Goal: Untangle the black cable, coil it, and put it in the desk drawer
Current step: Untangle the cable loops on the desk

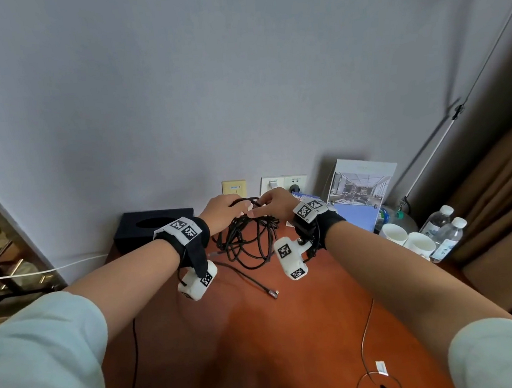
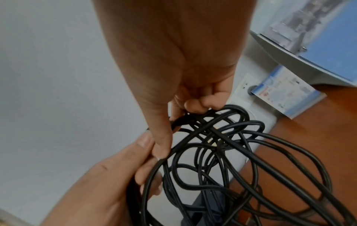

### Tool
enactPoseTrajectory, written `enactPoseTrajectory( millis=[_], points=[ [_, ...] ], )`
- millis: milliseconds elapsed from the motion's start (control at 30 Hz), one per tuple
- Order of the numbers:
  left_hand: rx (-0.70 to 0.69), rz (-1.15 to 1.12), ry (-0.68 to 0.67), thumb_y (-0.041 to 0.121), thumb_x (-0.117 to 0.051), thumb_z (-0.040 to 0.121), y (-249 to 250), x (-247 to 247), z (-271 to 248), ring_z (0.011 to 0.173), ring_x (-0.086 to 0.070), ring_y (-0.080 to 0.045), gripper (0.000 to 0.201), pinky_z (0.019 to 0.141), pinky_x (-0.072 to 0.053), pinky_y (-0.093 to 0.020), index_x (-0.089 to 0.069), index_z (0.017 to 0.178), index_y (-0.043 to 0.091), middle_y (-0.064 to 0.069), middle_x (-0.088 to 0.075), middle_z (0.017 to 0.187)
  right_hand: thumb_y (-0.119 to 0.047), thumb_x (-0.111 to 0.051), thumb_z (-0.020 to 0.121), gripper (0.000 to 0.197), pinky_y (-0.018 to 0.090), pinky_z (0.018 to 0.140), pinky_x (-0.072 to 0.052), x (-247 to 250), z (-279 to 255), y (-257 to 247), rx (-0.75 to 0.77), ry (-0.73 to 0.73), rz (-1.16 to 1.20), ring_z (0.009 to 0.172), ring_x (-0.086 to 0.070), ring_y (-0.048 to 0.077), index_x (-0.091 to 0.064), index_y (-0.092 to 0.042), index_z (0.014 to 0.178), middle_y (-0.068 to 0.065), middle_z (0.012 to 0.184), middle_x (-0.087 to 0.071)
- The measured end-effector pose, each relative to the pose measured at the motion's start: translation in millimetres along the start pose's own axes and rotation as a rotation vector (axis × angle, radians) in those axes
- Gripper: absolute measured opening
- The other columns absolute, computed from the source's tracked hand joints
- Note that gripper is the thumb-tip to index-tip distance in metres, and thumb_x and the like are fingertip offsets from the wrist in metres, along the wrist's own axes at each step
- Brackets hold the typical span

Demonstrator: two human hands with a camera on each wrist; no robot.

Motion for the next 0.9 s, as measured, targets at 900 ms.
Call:
enactPoseTrajectory(
  millis=[900],
  points=[
    [0.083, -0.314, 0.178, 0.024, -0.032, 0.104, 2, 11, 12, 0.062, -0.045, -0.004, 0.030, 0.055, -0.033, -0.017, -0.059, 0.110, 0.014, 0.003, -0.055, 0.083, -0.025, -0.055, 0.090, 0.031, 0.025, 0.056, -0.039, 43, 20, 30, -0.251, 0.206, 0.174, 0.053, -0.041, 0.012, -0.045, -0.021, 0.061, -0.004, 0.054, -0.047]
  ],
)
Point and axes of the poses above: each hand's wrist, its own z-axis towards the middle knuckle, its own x-axis out of the back of the hand, y = z × x, the point moved 10 cm from there along z, towards the middle knuckle
